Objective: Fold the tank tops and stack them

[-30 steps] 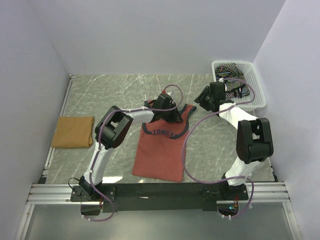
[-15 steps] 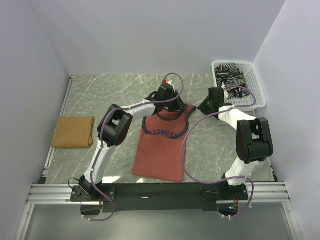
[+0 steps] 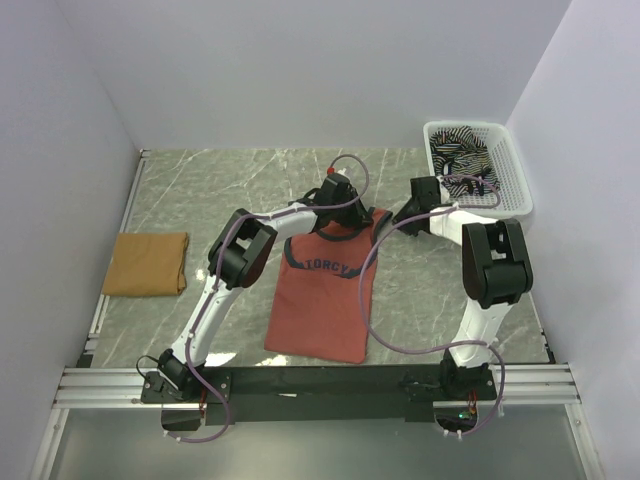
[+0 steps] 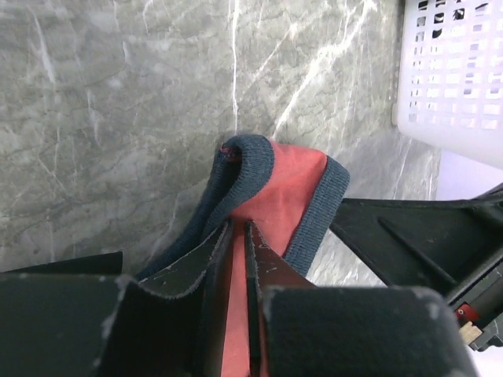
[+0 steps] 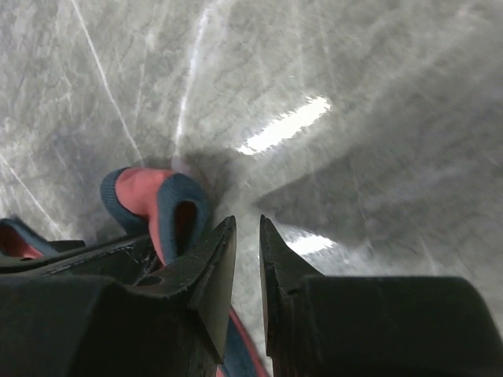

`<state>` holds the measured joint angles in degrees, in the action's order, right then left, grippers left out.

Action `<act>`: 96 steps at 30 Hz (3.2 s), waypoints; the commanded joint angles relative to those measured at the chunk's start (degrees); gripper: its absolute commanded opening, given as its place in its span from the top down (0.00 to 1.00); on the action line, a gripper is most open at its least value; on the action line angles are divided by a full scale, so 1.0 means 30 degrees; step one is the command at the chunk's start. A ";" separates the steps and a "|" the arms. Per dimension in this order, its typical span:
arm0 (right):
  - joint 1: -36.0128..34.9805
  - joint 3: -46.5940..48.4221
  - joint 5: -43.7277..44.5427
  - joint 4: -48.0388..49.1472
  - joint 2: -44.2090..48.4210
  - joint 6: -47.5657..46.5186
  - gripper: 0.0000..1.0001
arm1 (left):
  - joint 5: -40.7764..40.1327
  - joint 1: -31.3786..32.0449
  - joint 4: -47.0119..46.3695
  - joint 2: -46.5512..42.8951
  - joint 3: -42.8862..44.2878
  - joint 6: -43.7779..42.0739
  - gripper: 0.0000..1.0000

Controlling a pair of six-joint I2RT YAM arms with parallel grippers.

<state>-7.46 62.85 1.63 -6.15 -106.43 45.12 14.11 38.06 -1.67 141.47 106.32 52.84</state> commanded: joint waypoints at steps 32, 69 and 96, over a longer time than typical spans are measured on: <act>-0.1789 0.6559 -0.2828 -0.0146 -0.1467 -0.1300 0.64 | 0.2182 -0.1085 -0.3719 -0.3556 -0.2832 -0.0036 0.56; -0.7385 1.5639 -0.5465 -0.2166 -0.9872 0.1160 0.92 | -0.0339 -0.7503 0.2816 -0.4676 -0.7052 -0.1179 0.92; -0.6535 1.3270 -0.4588 -0.0321 -0.5891 0.1306 0.73 | 0.2738 -0.7473 -0.0906 -0.4999 -0.7346 0.0404 0.90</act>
<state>-27.33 103.68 -14.20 -9.30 -130.02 49.41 20.36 15.38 -1.08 126.30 84.20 53.36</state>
